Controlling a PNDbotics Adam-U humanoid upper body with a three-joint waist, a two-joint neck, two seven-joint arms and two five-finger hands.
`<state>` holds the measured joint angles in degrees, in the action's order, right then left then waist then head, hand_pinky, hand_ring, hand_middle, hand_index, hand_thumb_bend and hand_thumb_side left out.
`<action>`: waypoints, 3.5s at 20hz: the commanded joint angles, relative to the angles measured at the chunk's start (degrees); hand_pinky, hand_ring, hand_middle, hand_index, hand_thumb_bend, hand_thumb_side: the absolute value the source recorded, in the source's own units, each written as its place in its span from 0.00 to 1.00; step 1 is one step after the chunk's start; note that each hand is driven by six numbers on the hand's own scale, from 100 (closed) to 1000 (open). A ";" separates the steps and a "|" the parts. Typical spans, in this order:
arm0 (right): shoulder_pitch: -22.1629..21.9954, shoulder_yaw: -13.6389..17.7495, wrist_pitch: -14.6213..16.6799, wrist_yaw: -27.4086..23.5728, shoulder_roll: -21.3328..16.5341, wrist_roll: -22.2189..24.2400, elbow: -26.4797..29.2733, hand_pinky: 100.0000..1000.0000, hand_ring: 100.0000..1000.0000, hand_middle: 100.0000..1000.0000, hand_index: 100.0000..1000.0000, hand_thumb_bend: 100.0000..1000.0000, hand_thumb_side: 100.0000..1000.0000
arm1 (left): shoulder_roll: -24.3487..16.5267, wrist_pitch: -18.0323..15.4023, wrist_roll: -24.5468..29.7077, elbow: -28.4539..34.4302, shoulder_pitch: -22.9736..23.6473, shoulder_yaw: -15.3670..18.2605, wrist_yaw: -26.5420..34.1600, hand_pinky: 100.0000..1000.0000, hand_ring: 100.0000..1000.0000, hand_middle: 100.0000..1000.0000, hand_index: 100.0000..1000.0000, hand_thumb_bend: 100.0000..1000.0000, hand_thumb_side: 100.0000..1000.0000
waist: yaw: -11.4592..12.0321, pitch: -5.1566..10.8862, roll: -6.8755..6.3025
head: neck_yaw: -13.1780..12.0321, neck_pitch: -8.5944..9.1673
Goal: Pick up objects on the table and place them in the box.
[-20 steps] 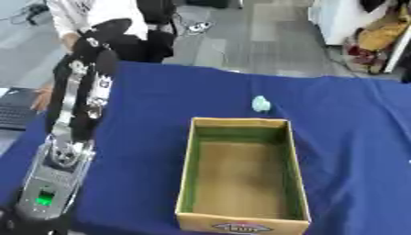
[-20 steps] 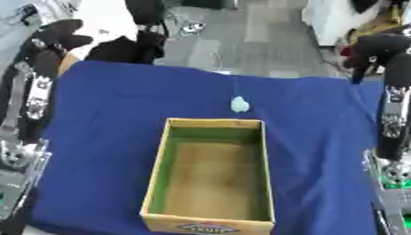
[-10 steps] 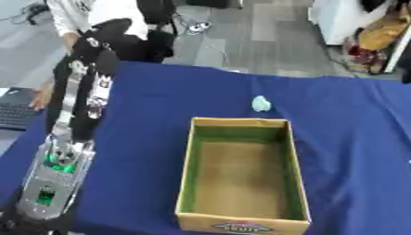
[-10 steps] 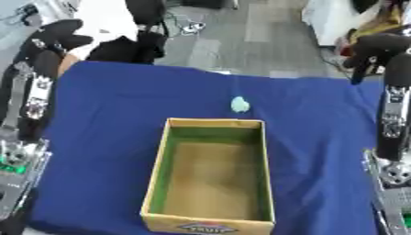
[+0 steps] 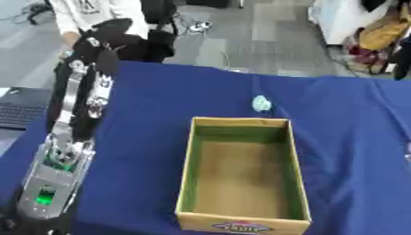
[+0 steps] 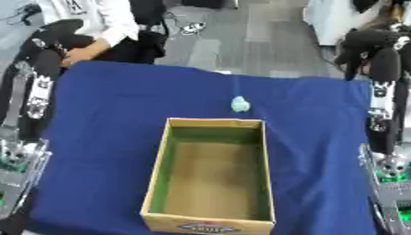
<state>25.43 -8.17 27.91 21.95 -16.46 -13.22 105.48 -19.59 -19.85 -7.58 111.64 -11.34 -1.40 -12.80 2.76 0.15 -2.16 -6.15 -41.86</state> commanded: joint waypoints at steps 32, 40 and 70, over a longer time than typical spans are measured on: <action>36.09 -3.22 11.28 40.40 5.49 -0.13 -53.72 0.14 0.46 0.61 0.75 0.00 1.00 | -2.27 -0.47 0.01 -0.09 -2.09 -0.34 -0.24 0.82 0.69 0.80 0.85 0.22 0.89 | 1.00 -0.91 -0.86 | 1.04 -1.54; 38.87 -0.46 10.70 54.14 6.71 -6.56 -61.33 0.31 0.53 0.70 0.80 0.00 0.99 | -2.00 -0.45 0.13 -0.03 -2.58 -0.41 -0.09 0.82 0.69 0.80 0.85 0.22 0.89 | 1.69 -1.42 -0.93 | 1.47 -0.83; 42.77 5.58 0.72 85.45 5.26 -12.39 -72.95 0.71 0.75 0.91 0.93 0.18 0.85 | -2.12 -0.45 0.90 0.05 -4.23 -0.87 0.14 0.82 0.69 0.80 0.85 0.22 0.90 | 4.20 -4.09 -0.30 | 2.63 1.30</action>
<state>66.01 -3.15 29.14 106.87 -10.04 -25.59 32.07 -21.18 -20.34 -6.72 110.61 -14.89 -2.55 -12.78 6.87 -4.51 -2.39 -3.78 -41.23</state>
